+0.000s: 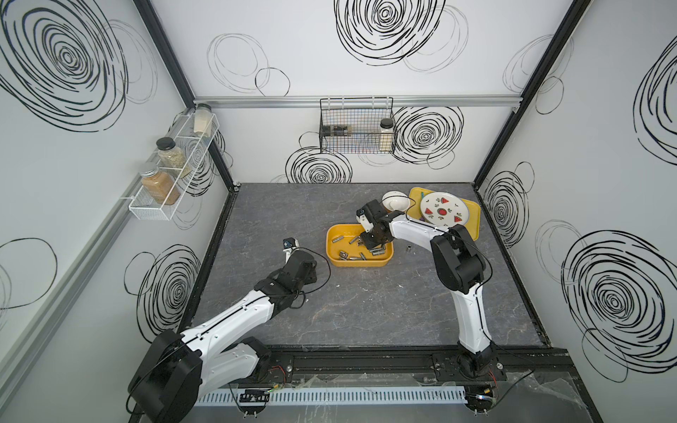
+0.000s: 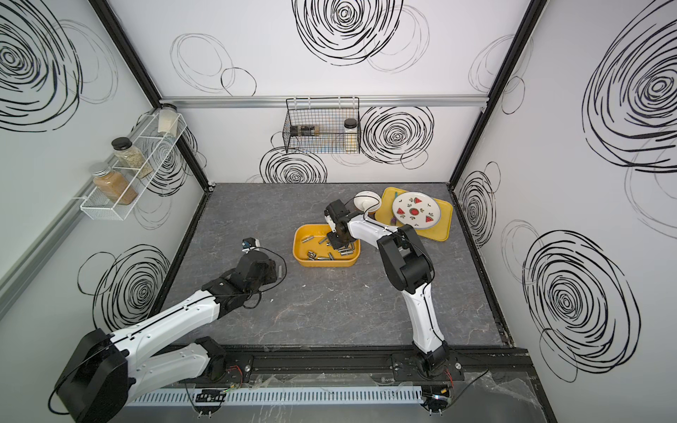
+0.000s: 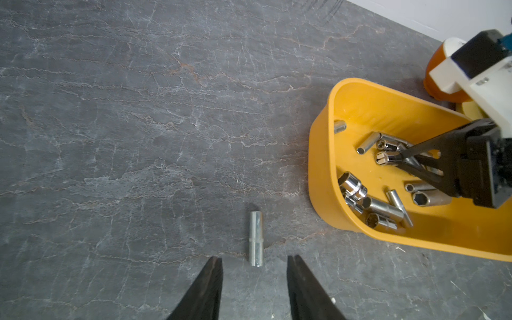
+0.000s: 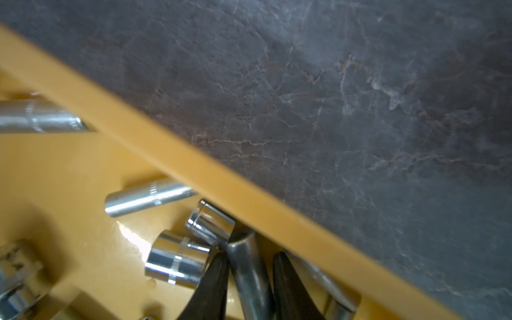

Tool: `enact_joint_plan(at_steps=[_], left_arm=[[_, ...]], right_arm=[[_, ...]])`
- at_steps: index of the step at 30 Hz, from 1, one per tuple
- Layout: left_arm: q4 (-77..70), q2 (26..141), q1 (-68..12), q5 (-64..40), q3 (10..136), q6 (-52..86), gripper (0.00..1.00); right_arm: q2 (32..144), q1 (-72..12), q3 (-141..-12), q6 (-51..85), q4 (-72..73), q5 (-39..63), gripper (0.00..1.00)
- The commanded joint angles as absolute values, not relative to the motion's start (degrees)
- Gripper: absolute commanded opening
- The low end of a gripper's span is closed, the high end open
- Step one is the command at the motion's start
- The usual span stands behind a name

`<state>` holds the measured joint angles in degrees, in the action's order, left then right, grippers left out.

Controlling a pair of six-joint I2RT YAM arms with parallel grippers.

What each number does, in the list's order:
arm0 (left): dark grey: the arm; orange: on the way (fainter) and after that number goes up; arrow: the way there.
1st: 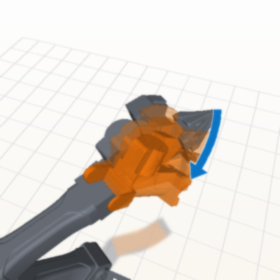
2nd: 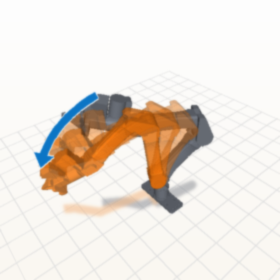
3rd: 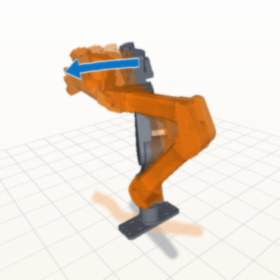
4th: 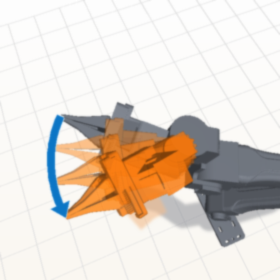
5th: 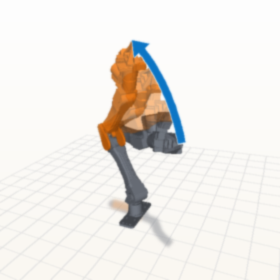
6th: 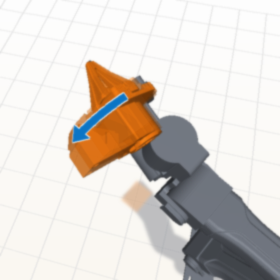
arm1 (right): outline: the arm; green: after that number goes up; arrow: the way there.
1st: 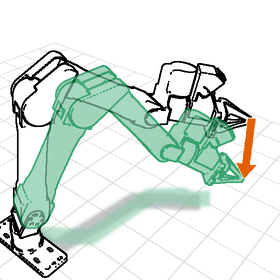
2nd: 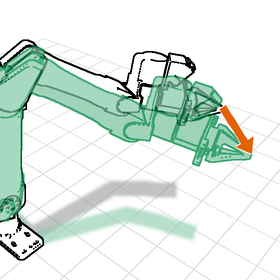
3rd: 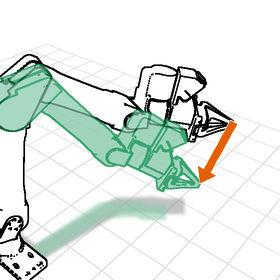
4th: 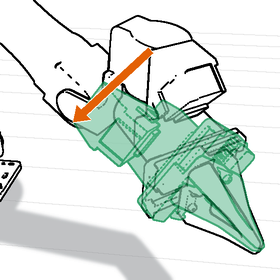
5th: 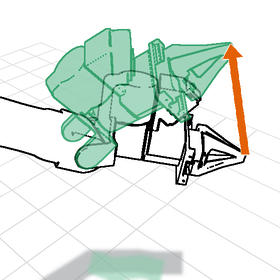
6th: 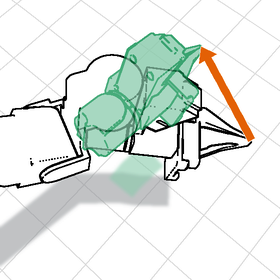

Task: Take out the socket from the storage box
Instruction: Pick up the socket head from the storage box.

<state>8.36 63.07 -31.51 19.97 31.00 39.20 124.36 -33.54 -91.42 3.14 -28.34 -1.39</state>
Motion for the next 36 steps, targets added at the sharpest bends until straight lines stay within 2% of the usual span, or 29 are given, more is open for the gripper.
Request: enact_joint_plan(at_steps=[1, 5, 13, 23, 36], left_arm=[[6.15, 63.57, -31.73, 20.29, 31.90, 38.67, 0.46], [6.30, 63.86, -31.73, 20.55, 32.00, 38.59, 0.46], [6.15, 64.29, -31.73, 20.74, 32.11, 38.63, 0.46], [6.28, 64.25, -31.77, 21.09, 32.17, 38.64, 0.46], [6.24, 64.54, -31.74, 21.16, 32.26, 38.67, 0.46]], right_arm=[[124.14, -33.57, -90.68, 6.51, -29.56, 0.35, 0.30], [126.58, -33.57, -91.13, 9.41, -29.97, -1.23, 0.23], [127.66, -33.64, -92.77, 13.98, -29.97, -2.05, 0.24], [121.54, -33.66, -92.47, 18.69, -27.53, -3.45, 0.17], [117.70, -33.66, -92.50, 22.26, -28.61, -4.85, 0.14]])
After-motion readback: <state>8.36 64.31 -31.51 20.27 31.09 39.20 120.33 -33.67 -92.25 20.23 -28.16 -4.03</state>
